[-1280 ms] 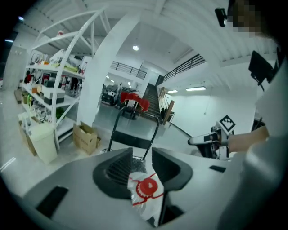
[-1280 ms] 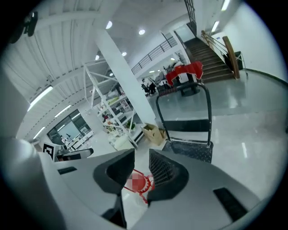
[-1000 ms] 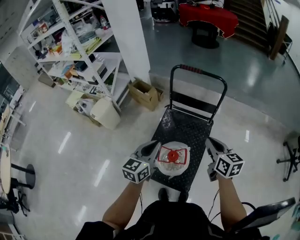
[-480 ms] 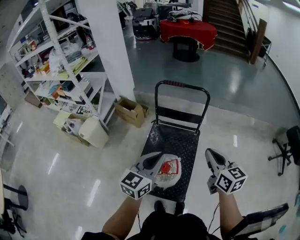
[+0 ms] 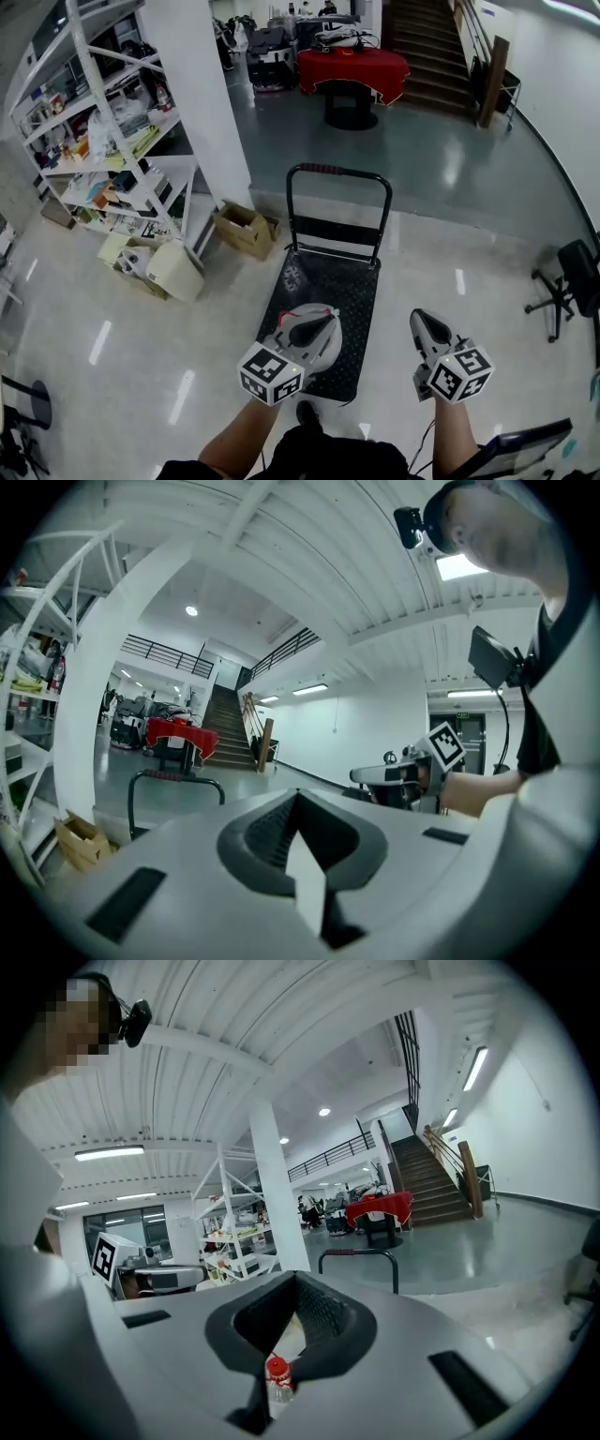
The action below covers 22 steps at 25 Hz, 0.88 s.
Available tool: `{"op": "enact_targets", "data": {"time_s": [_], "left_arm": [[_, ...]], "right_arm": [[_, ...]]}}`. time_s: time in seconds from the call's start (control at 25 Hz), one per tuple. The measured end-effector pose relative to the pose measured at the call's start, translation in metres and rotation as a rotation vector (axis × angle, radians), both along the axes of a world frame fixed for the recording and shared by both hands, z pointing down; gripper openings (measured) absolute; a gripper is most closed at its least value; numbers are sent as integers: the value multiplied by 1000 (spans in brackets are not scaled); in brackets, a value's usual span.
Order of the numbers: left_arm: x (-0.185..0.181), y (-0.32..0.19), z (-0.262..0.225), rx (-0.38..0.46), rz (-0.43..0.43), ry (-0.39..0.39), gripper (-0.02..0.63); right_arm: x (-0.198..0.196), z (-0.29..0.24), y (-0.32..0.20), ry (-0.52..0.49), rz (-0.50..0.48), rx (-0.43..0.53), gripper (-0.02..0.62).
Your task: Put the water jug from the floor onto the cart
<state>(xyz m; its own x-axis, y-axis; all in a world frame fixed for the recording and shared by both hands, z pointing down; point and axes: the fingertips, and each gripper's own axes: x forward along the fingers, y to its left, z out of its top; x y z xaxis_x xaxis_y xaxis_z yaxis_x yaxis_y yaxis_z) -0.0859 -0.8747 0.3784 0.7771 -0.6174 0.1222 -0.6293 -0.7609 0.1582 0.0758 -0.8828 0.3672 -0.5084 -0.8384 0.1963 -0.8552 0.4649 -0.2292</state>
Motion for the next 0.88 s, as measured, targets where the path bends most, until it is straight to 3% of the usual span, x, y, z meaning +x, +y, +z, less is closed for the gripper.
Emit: {"op": "enact_targets", "data": {"time_s": [0.44,0.68,0.88], "left_arm": [[139,143,-18,-6,-38,27,2],[146,221,-31,-9,-34,20,1],[125,287,-32,30,-13,8,2]], "right_arm": [[102,-12,141,-10,-120,39,3],[111,-26,203,28,-118,84,3],[84,-25,270,74,-113,110,3]]}}
